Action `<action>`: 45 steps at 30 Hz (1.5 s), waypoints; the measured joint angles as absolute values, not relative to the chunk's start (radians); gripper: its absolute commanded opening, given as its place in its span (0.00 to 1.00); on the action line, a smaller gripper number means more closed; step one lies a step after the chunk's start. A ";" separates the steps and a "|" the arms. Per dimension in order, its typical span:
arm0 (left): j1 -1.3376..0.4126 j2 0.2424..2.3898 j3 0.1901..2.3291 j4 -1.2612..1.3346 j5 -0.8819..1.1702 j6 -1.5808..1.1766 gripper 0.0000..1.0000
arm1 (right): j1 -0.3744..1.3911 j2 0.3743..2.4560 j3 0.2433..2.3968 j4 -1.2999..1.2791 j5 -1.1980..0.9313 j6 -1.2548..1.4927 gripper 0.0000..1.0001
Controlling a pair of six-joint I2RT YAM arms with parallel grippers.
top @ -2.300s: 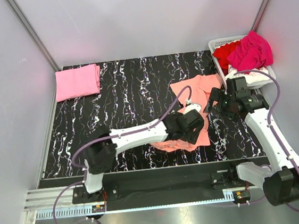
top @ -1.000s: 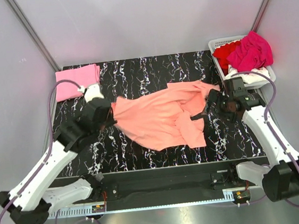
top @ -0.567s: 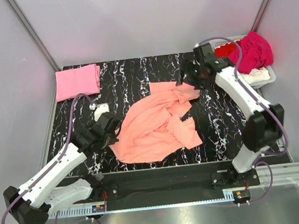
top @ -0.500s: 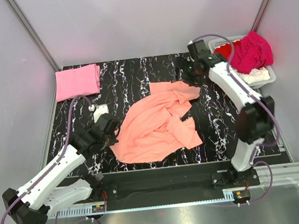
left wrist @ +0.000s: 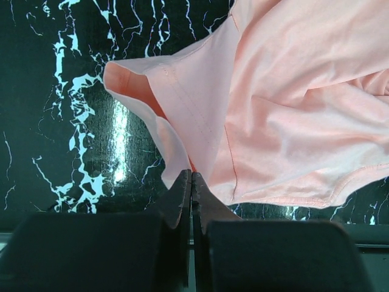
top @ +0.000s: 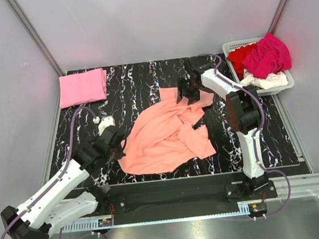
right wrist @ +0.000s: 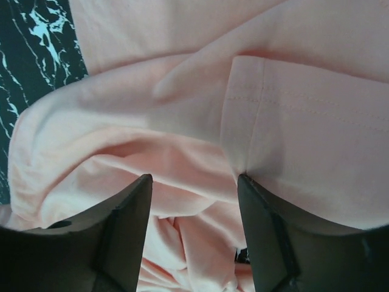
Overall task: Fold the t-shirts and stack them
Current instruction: Flatten the tshirt out
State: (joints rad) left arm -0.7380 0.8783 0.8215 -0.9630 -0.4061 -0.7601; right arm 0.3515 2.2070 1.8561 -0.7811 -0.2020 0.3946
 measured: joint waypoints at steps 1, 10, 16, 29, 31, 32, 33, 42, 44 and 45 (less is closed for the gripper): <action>-0.738 0.879 0.822 -0.964 -0.408 -0.758 0.00 | 0.352 2.206 1.842 -0.776 -0.200 0.395 0.63; -0.633 0.933 0.948 -1.008 -0.451 -0.617 0.02 | 0.350 1.971 1.342 -0.655 -0.223 0.476 0.54; -0.546 0.951 0.969 -0.998 -0.451 -0.497 0.01 | 0.366 1.687 1.024 -0.650 -0.255 0.576 0.56; -0.524 0.918 0.905 -0.882 -0.415 -0.380 0.00 | 0.453 1.533 1.449 -0.864 -0.125 0.566 0.74; -0.524 0.900 0.901 -0.865 -0.413 -0.373 0.00 | 0.452 1.673 1.600 -0.868 -0.098 0.541 0.73; -0.524 0.888 0.896 -0.859 -0.409 -0.371 0.00 | 0.452 1.750 1.679 -0.866 -0.079 0.528 0.74; -0.524 0.875 0.892 -0.855 -0.405 -0.369 0.00 | 0.452 1.819 1.745 -0.864 -0.060 0.516 0.73; -0.524 0.855 0.887 -0.833 -0.389 -0.356 0.00 | 0.452 2.447 2.407 -1.044 0.148 0.406 0.73; -0.524 0.855 0.885 -0.827 -0.384 -0.354 0.00 | 0.452 2.518 2.476 -1.065 0.160 0.395 0.73; -0.524 0.855 0.883 -0.823 -0.382 -0.351 0.00 | 0.452 2.540 2.490 -1.067 0.160 0.390 0.72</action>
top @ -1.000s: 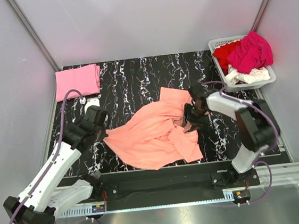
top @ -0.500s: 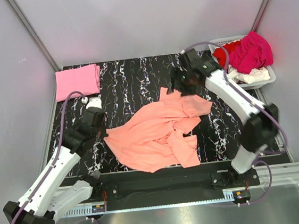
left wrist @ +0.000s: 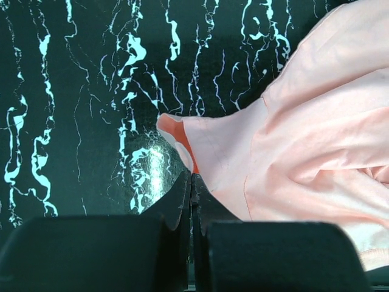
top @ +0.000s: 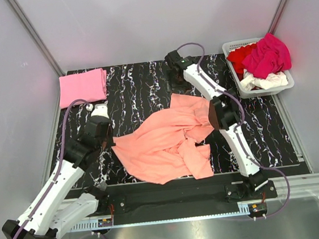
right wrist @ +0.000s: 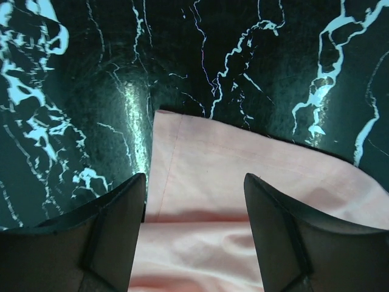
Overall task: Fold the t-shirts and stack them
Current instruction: Flatten the tshirt out
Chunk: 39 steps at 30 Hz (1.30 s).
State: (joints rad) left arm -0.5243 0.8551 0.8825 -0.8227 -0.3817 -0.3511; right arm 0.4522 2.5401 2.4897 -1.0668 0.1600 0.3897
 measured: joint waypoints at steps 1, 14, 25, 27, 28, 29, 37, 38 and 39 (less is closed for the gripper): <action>-0.524 0.855 0.880 -0.820 -0.378 -0.349 0.00 | 0.452 2.556 2.496 -1.068 0.159 0.388 0.72; -0.524 0.860 0.876 -0.813 -0.354 -0.342 0.00 | 0.479 2.687 2.603 -1.038 0.167 0.373 0.68; -0.524 0.859 0.876 -0.813 -0.350 -0.339 0.00 | 0.496 2.735 2.667 -1.043 0.220 0.358 0.29; -0.524 0.859 0.876 -0.813 -0.350 -0.339 0.00 | 0.496 2.735 2.667 -1.043 0.219 0.354 0.22; -0.524 0.859 0.876 -0.813 -0.350 -0.339 0.00 | 0.496 2.735 2.667 -1.042 0.218 0.352 0.09; -0.524 0.859 0.876 -0.813 -0.350 -0.339 0.00 | 0.496 2.735 2.667 -1.042 0.218 0.352 0.02; -0.524 0.859 0.878 -0.816 -0.352 -0.339 0.00 | 0.495 2.668 2.548 -0.998 0.217 0.344 0.00; -0.524 0.860 0.883 -0.826 -0.352 -0.339 0.00 | 0.495 2.642 2.515 -0.999 0.217 0.341 0.00; -0.524 0.860 0.894 -0.838 -0.353 -0.339 0.00 | 0.494 2.615 2.488 -1.000 0.218 0.339 0.00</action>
